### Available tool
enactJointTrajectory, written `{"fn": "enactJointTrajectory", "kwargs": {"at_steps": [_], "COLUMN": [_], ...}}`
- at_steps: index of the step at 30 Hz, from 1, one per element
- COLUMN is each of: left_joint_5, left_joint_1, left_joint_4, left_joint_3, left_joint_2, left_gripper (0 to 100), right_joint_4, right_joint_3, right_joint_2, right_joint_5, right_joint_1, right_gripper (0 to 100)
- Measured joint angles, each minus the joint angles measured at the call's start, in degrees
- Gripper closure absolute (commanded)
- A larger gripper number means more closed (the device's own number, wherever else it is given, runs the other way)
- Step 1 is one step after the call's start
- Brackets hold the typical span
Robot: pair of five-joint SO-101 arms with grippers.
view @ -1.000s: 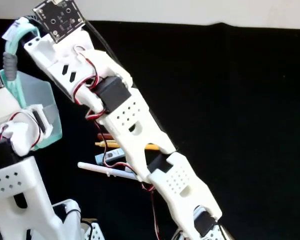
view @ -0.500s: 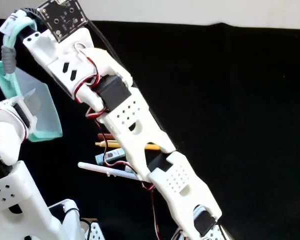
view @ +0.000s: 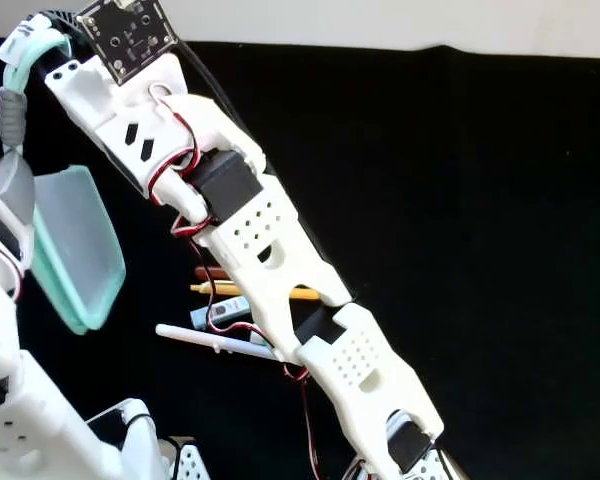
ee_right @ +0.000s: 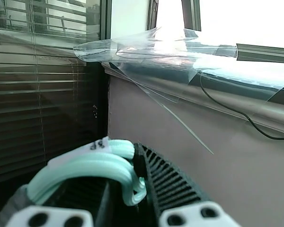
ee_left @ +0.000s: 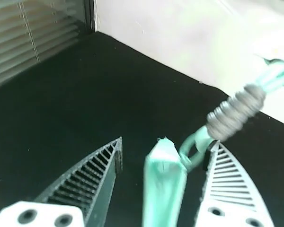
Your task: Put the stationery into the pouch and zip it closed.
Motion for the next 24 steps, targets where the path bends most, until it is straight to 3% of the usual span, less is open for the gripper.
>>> {"fn": "enactJointTrajectory", "kwargs": {"at_steps": [14, 21, 24], "left_joint_5": [-23.74, -33.85, -37.19], "left_joint_1": [-0.26, -1.67, -1.93], "left_joint_4": [-13.19, -13.27, -9.23], "left_joint_3": [3.78, -2.37, -8.0], "left_joint_2": [3.25, 11.43, 14.77], "left_gripper": [71, 71, 71], "right_joint_4": [0.0, 0.0, 0.0], "right_joint_3": [0.0, 0.0, 0.0], "right_joint_2": [0.0, 0.0, 0.0], "right_joint_5": [0.0, 0.0, 0.0], "right_joint_1": [0.0, 0.0, 0.0], "right_gripper": [99.2, 99.2, 99.2]}}
